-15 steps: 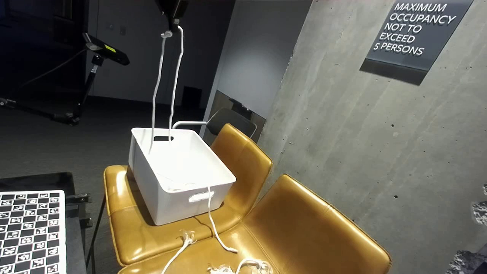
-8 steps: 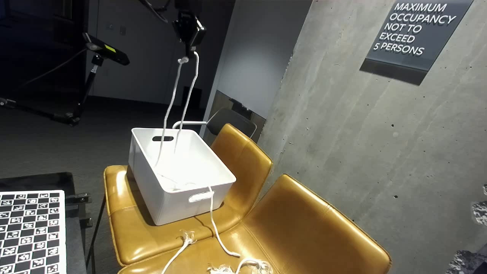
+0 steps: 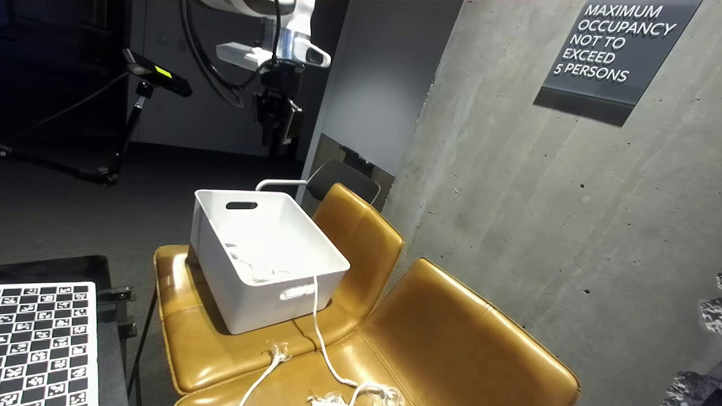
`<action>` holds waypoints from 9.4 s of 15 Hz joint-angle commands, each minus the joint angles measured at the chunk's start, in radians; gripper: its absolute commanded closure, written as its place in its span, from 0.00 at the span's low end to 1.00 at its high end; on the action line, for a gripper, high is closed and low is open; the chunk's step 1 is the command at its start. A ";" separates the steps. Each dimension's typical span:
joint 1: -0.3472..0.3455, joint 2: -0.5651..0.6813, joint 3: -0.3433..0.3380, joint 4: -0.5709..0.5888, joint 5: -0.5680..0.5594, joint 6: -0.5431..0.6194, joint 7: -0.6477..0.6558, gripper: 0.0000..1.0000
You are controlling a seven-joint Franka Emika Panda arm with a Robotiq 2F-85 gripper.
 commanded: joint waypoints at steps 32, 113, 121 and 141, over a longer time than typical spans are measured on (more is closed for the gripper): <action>-0.128 0.524 -0.079 0.091 -0.670 0.393 -0.622 0.00; -0.159 0.006 -0.167 -0.438 -0.139 0.532 -0.207 0.00; -0.279 0.232 -0.255 -0.342 -0.025 0.531 -0.214 0.00; -0.323 0.819 -0.325 0.041 0.011 0.536 -0.124 0.47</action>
